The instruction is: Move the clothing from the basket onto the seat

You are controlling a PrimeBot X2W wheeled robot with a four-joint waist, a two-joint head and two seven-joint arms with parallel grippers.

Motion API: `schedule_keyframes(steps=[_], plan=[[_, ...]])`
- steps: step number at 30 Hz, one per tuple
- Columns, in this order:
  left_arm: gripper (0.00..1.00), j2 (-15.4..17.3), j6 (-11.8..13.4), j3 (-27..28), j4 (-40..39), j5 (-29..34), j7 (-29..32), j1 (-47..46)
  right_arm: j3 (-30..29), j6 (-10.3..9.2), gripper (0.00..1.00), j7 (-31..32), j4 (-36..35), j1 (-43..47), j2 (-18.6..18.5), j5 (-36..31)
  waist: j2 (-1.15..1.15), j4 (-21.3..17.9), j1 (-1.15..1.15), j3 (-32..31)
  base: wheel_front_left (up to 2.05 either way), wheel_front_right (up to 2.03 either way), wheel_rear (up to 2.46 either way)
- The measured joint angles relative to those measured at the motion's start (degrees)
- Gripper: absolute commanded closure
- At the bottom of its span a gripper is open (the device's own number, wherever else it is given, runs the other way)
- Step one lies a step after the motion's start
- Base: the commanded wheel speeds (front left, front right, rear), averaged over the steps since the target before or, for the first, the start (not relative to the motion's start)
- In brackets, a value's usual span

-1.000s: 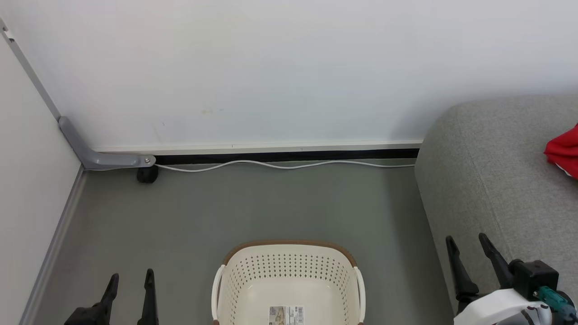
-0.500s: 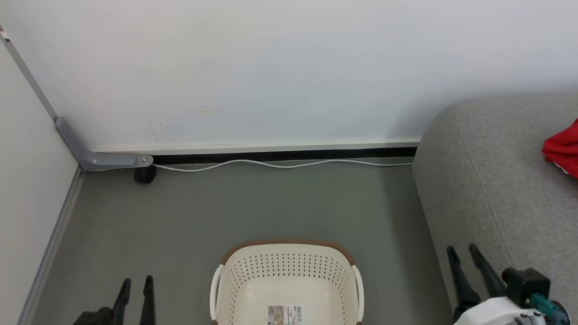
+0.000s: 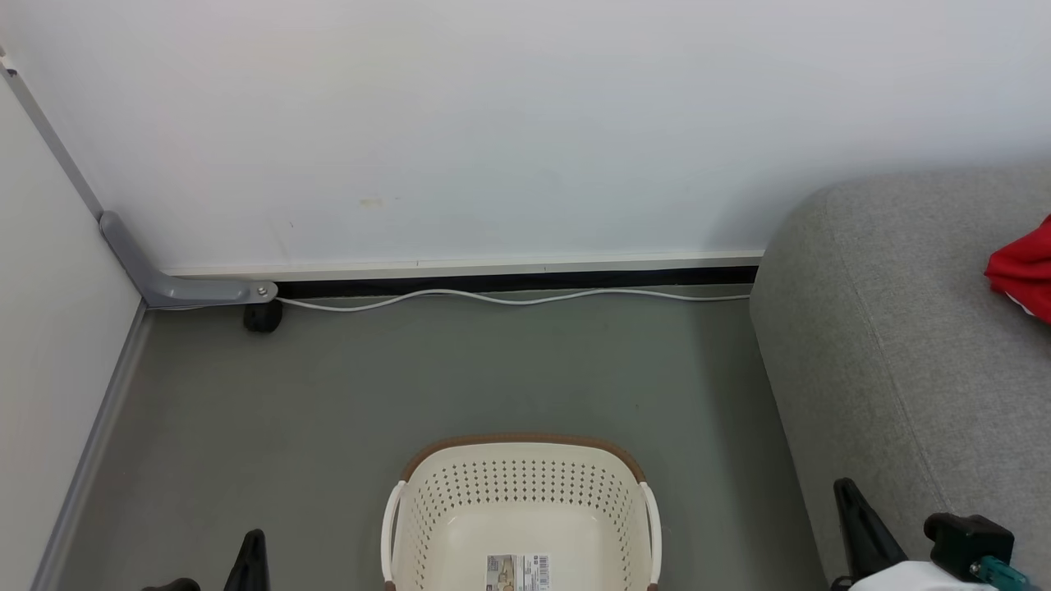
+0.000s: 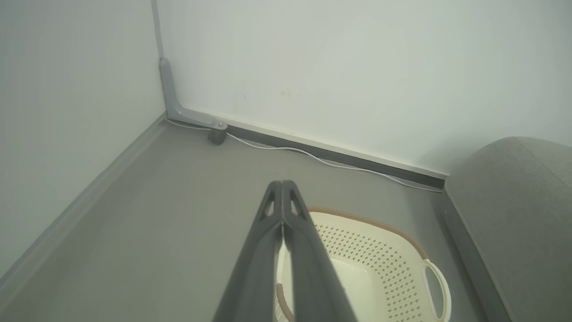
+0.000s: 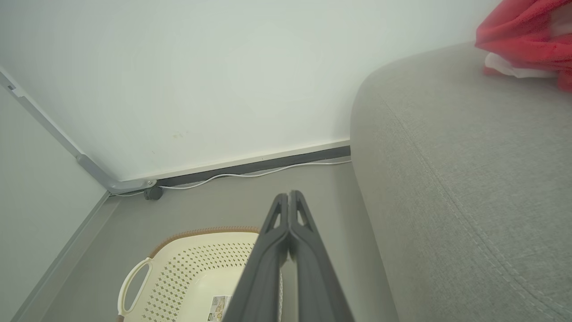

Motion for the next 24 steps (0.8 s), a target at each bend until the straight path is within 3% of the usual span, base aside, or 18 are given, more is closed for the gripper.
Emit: schedule_keyframes(steps=[24], plan=[[1.00, 0.1, -1.0, 0.0, -1.5, -15.4, 3.9, -1.2, -2.9, -0.01, 1.00, 4.1, -2.2, -0.3, 0.7, 14.7, 0.00, -0.1, -0.01, 0.3, 0.00, 0.00, 0.00]])
